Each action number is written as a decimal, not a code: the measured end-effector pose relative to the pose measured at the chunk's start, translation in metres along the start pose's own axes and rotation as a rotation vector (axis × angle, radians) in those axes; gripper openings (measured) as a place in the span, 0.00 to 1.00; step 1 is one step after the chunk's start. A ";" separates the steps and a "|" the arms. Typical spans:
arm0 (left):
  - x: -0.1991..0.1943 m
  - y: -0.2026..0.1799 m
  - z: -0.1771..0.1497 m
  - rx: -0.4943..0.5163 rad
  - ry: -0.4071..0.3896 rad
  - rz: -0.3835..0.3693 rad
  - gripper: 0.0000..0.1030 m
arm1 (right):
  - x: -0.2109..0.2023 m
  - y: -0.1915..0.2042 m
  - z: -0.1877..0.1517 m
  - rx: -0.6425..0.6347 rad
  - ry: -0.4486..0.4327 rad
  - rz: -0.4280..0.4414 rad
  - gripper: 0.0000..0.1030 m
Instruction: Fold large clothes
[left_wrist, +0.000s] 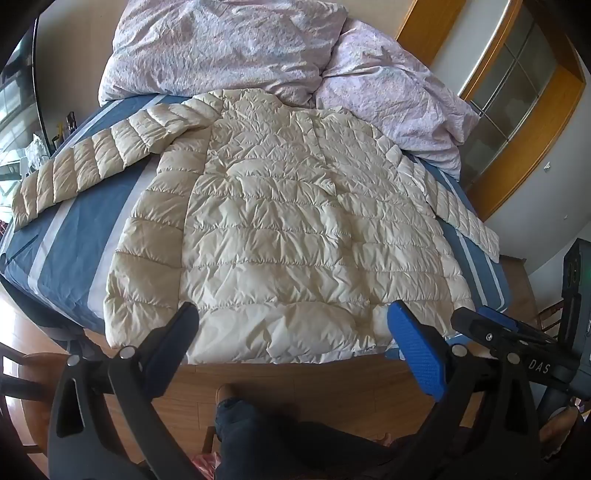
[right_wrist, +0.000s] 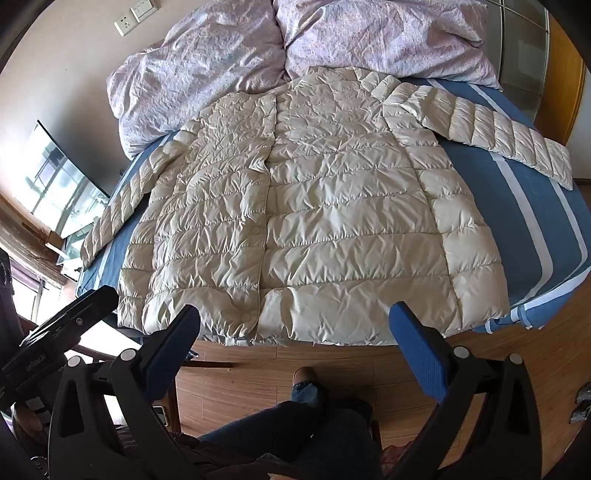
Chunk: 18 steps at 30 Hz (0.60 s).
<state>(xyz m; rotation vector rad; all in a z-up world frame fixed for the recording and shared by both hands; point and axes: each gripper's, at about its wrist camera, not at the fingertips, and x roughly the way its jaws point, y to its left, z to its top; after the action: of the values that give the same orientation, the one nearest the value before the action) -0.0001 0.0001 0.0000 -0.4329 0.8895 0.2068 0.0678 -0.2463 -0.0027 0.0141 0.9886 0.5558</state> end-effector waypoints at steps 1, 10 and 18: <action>0.000 0.000 0.000 0.000 0.000 0.000 0.98 | 0.000 0.000 0.000 0.001 0.000 0.001 0.99; 0.000 0.000 0.000 0.001 0.000 0.002 0.98 | 0.000 0.000 0.000 0.000 0.000 -0.001 0.99; 0.000 0.000 0.000 0.001 0.001 0.002 0.98 | 0.000 0.000 0.000 0.000 0.001 -0.001 0.99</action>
<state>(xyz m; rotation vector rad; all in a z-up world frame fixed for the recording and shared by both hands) 0.0000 0.0001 -0.0001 -0.4313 0.8914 0.2081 0.0678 -0.2463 -0.0027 0.0129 0.9893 0.5549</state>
